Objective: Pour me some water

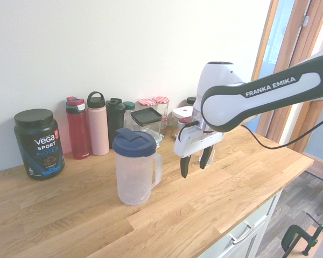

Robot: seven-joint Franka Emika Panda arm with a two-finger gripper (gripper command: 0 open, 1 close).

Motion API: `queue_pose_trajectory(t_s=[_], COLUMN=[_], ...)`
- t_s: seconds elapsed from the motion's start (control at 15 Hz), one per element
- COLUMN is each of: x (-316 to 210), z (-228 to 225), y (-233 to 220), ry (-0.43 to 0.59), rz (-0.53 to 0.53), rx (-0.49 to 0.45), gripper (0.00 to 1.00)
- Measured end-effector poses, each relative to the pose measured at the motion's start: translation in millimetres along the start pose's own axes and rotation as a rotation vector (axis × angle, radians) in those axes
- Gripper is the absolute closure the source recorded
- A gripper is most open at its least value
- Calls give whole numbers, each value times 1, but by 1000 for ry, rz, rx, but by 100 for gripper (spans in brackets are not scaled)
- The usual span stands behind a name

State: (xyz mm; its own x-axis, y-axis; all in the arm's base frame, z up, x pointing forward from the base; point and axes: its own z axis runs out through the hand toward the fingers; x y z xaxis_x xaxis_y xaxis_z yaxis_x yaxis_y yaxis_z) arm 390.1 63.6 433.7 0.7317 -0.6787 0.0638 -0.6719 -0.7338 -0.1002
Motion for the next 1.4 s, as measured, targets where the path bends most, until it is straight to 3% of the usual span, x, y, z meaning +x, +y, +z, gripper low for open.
queue_pose_trajectory(t_s=[0.6, 0.67, 0.93, 1.4], x=[-88, -91, -82, -69], z=[-24, -19, 3, -7], y=[-58, -65, -82, -88], ry=[136, 150, 178, 206], rz=[-188, -179, -152, -145], rx=[122, 141, 166, 185], gripper=[0, 100, 100, 100])
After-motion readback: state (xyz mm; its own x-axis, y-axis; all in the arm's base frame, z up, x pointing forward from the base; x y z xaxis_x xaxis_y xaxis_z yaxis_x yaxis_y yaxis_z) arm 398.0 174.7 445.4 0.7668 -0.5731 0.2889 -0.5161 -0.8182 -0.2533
